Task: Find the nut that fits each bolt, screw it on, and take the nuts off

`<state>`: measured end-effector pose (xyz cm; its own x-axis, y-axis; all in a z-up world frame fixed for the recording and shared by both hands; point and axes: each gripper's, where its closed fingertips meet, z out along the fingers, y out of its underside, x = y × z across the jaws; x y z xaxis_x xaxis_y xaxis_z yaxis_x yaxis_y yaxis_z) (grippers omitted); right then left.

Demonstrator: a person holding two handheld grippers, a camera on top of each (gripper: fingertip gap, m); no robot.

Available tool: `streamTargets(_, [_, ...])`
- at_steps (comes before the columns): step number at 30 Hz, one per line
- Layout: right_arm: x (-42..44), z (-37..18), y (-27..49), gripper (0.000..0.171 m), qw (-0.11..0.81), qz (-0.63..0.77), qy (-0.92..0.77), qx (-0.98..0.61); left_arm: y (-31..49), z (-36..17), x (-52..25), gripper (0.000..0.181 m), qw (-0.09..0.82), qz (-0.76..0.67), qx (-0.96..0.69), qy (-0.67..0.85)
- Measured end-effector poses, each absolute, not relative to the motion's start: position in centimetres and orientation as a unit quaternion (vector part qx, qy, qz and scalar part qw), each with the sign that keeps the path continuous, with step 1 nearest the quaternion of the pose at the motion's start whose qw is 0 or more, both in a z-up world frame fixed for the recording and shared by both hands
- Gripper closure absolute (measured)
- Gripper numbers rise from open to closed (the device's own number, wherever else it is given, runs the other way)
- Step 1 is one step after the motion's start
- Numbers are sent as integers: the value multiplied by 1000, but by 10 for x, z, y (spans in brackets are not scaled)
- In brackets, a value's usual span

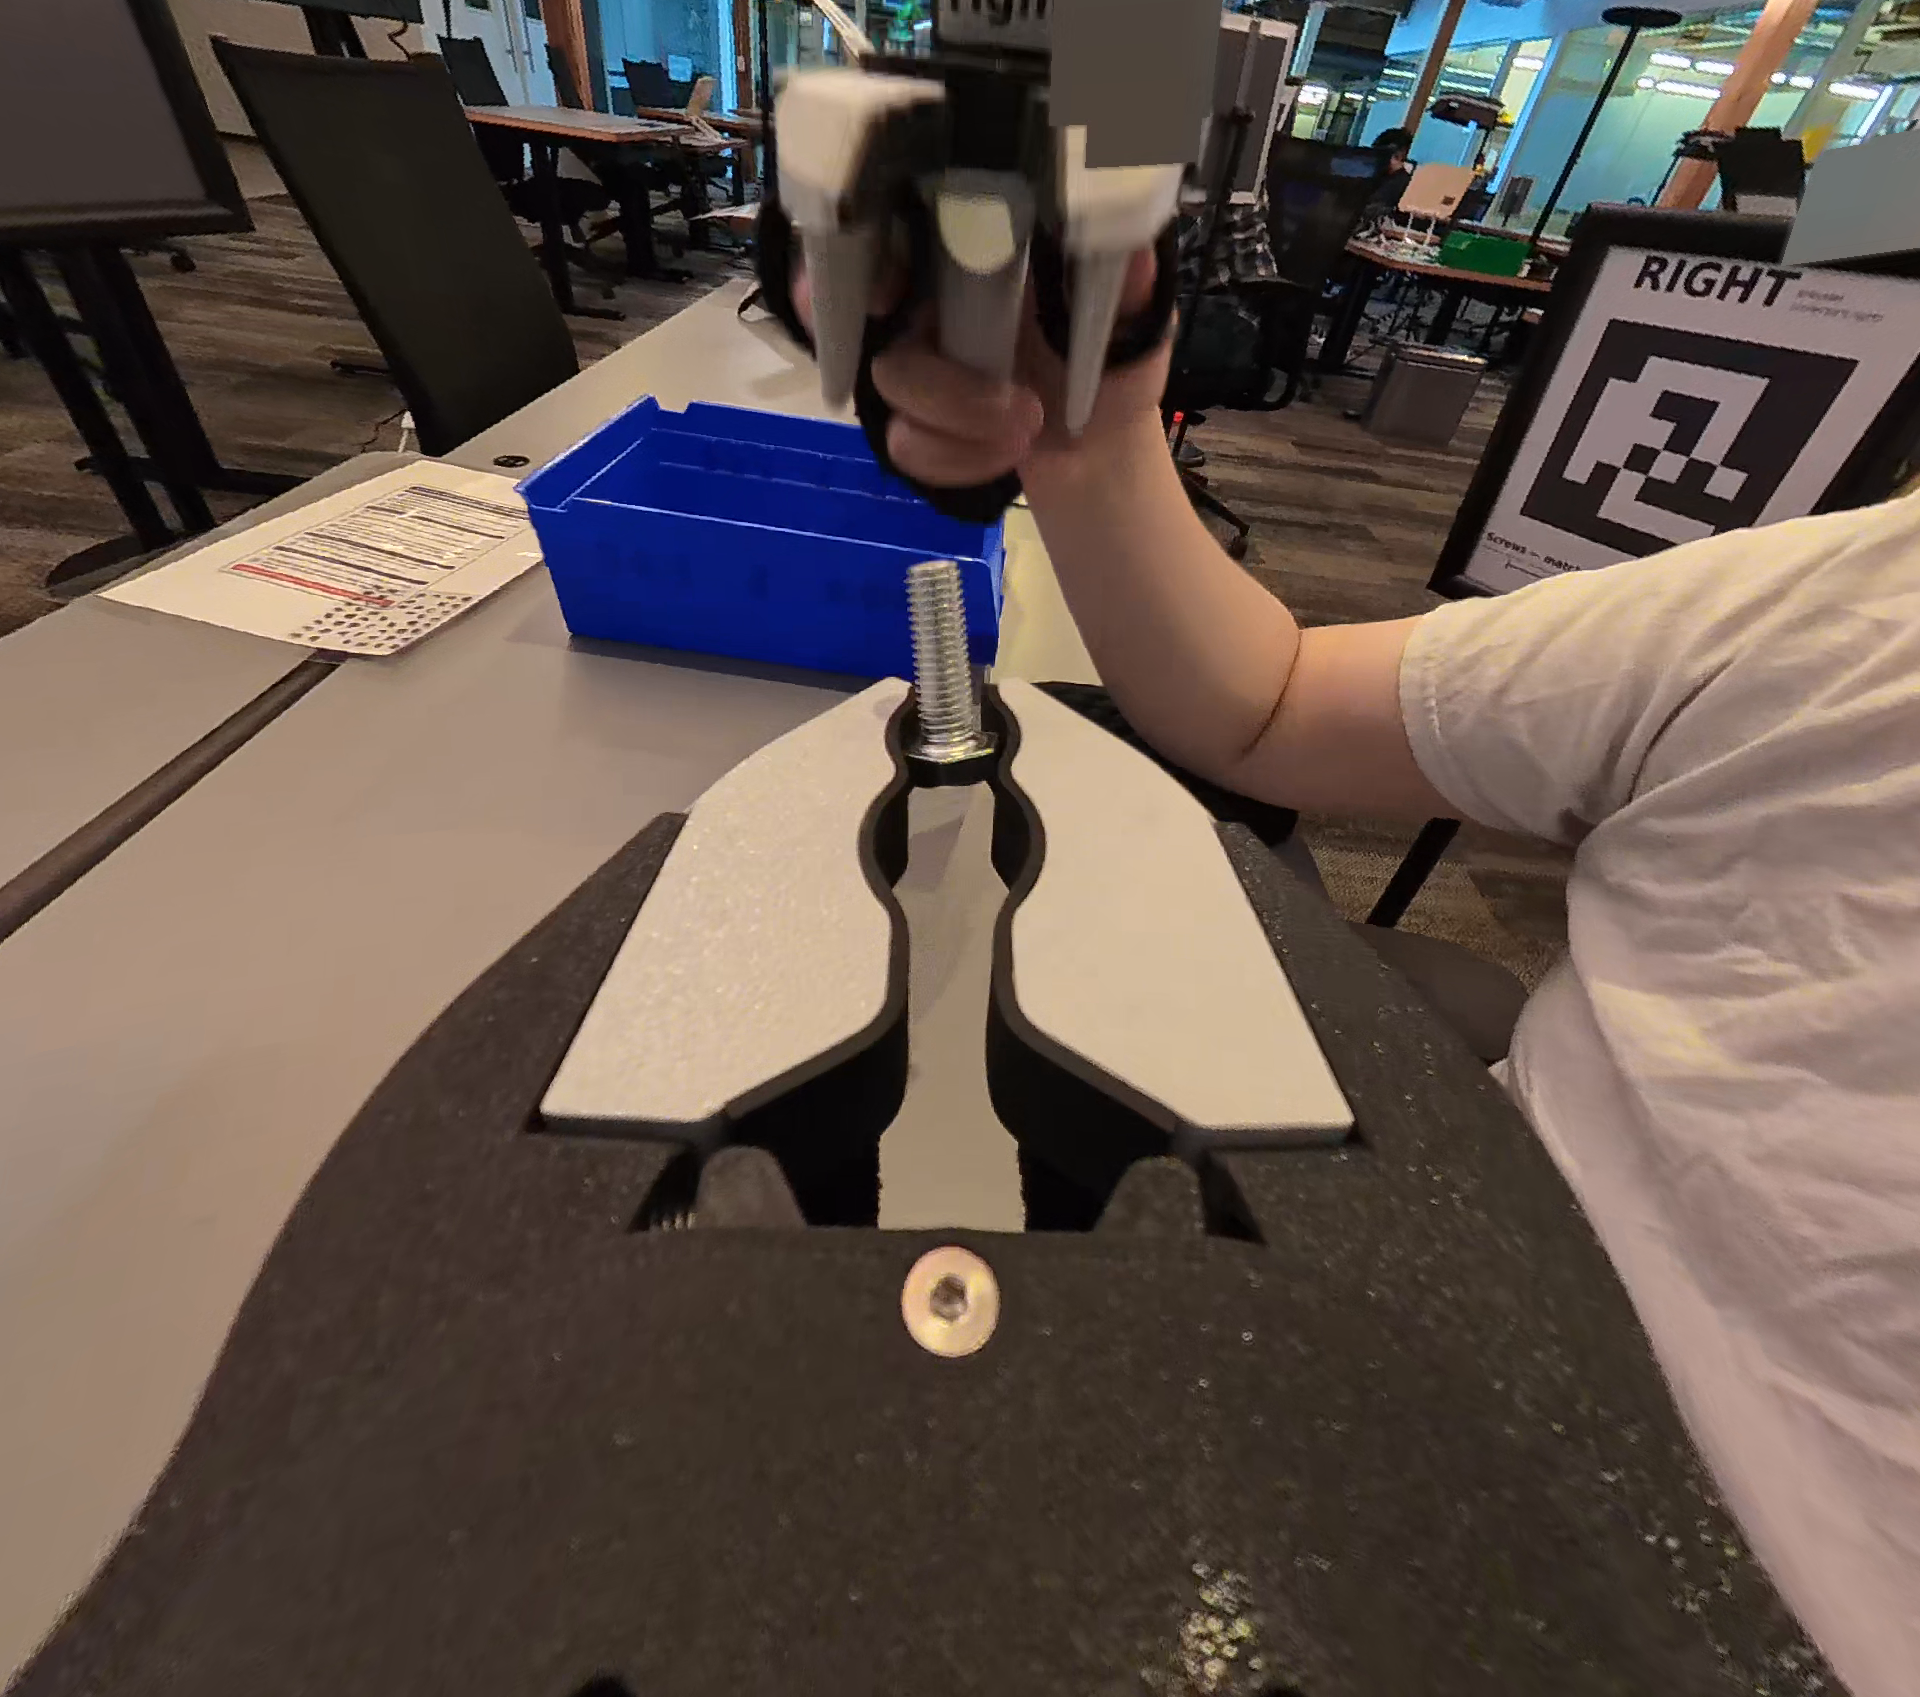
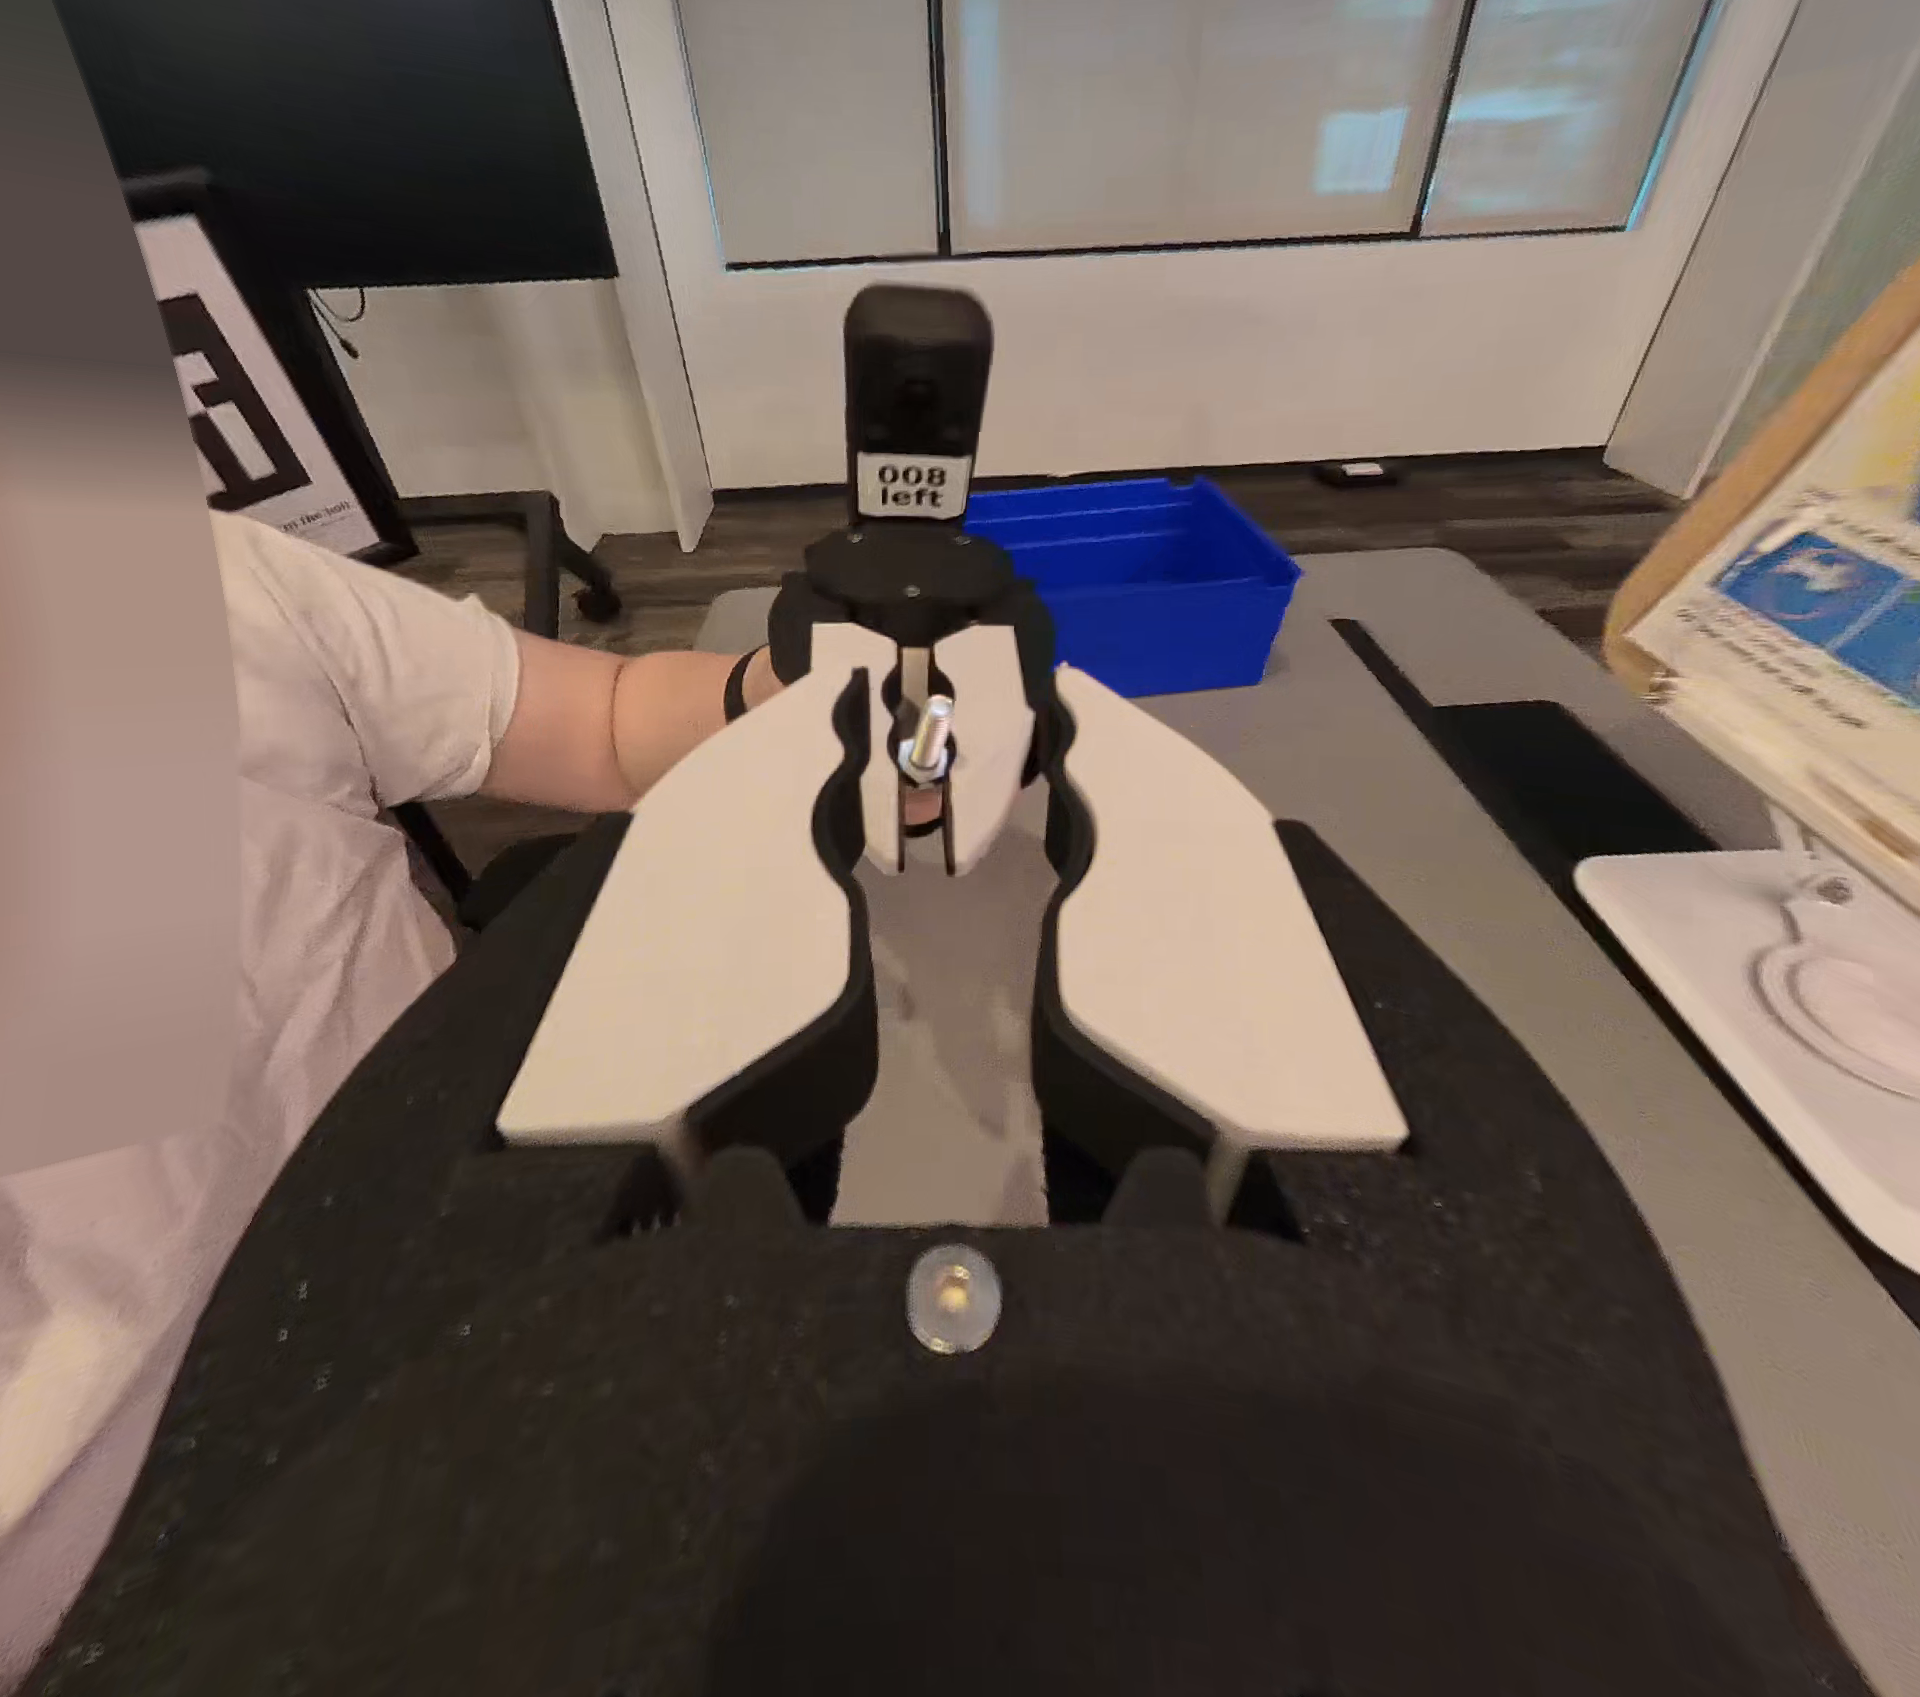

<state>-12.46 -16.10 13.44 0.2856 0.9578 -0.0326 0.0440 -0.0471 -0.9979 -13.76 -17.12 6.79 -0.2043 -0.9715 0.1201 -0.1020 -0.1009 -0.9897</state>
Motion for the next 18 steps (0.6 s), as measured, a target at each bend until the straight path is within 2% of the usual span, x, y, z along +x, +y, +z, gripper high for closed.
streamTargets(5, [-164,101,-154,141,517,420,-440,-602,-171,71,-139,171,393,-558,-490,542])
streamTargets(6, [-171,96,-158,145,504,433,-448,-598,-172,70,-138,171,393,-556,-490,545])
streamTargets(8, [-177,90,-158,163,497,439,-454,-595,-174,69,-138,171,390,-553,-489,550])
streamTargets(11, [-177,92,-157,164,504,447,-450,-587,-171,68,-137,170,397,-546,-493,549])
streamTargets(14, [-153,109,-155,164,514,442,-440,-589,-162,65,-137,151,404,-526,-516,542])
streamTargets(16, [-106,115,-142,164,528,353,-435,-638,-154,63,-139,147,410,-510,-528,542])
streamTargets(18, [-17,96,-114,164,515,159,-381,-751,-150,61,-142,147,408,-495,-538,546])
